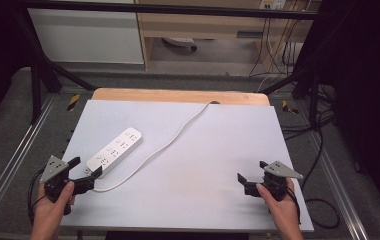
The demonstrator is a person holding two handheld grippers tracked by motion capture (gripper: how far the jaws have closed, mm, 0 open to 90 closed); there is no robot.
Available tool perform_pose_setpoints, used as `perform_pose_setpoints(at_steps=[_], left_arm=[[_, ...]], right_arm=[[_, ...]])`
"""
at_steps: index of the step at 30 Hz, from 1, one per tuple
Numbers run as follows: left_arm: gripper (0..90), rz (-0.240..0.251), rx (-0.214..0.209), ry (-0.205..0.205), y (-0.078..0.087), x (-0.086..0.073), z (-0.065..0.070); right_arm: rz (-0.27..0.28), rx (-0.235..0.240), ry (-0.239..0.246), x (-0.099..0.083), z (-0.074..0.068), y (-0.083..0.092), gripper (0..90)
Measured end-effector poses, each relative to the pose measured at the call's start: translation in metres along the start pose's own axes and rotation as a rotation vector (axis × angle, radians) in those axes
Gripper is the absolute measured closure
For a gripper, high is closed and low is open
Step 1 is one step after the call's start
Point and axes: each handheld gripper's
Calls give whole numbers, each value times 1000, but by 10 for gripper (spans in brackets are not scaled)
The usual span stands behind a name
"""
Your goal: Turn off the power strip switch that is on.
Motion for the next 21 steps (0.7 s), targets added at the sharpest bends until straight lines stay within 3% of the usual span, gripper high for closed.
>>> perform_pose_setpoints(at_steps=[9,16,21], left_arm=[[108,16,-3,10,2,3,3],[99,18,-5,13,3,5,4],[99,37,7,15,7,9,3]], right_arm=[[-1,0,5,1,-3,-1,30],[-31,-37,-4,16,-7,-5,39],[-15,-35,11,16,-5,-8,41]])
Point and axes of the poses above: each handheld gripper's, and its own axes: y roughly backward along the jaws, x roughly out of its top, z roughly to its right, and after that the axes turned 9 degrees about -y, right-handed
